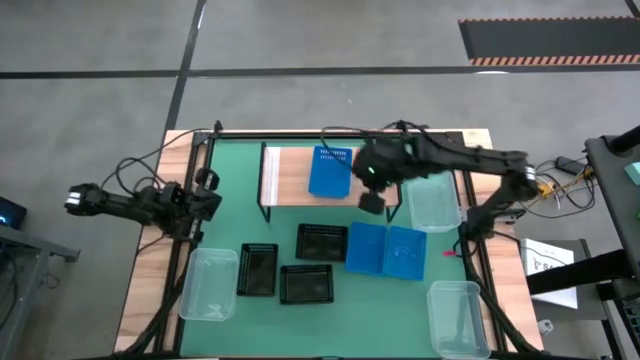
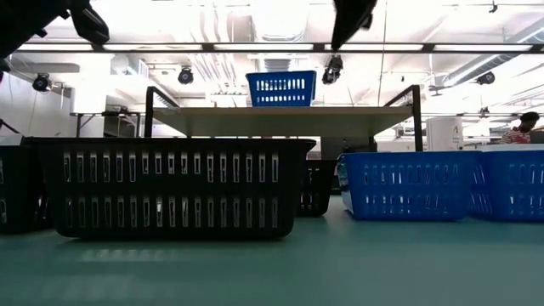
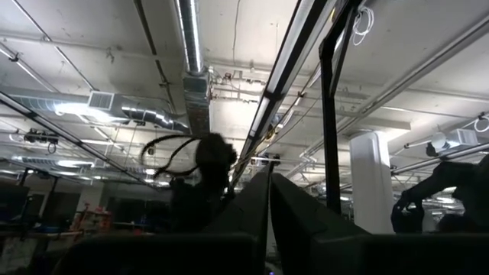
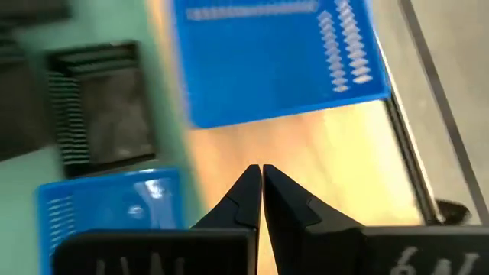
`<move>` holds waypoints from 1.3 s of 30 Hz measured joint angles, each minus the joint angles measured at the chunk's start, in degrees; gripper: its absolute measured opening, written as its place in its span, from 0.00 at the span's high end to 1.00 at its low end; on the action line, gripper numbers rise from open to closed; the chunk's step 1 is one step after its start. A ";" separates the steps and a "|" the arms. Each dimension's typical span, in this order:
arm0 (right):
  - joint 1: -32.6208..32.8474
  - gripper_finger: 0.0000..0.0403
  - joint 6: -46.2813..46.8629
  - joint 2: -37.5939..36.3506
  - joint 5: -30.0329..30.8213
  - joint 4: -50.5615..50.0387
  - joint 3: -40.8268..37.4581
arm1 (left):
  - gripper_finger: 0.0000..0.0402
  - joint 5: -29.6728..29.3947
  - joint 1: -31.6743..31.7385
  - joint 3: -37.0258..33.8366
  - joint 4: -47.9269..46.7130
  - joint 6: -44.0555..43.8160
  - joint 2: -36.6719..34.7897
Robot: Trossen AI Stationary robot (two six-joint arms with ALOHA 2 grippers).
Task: Stack baskets on shelf by color
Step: Put the middle transparent bin on the shelf
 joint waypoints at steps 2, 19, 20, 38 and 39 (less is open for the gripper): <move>3.80 0.98 0.73 -2.96 0.39 3.63 -3.35 | 1.00 -0.01 0.00 0.00 0.30 -1.19 1.26; 31.71 0.98 -9.88 -16.34 14.41 49.34 -37.04 | 1.00 0.11 -0.40 3.62 10.67 -8.92 21.27; 32.25 0.98 -11.50 -16.48 14.42 52.99 -38.99 | 1.00 0.11 -0.42 4.06 11.84 -8.92 23.12; 19.97 0.98 -26.66 -26.69 -3.16 84.87 -60.98 | 1.00 2.38 -4.14 17.74 17.45 -11.87 45.00; 18.44 0.98 -26.67 -27.55 -4.63 84.99 -61.46 | 1.00 2.38 -4.19 18.23 17.43 -11.87 45.48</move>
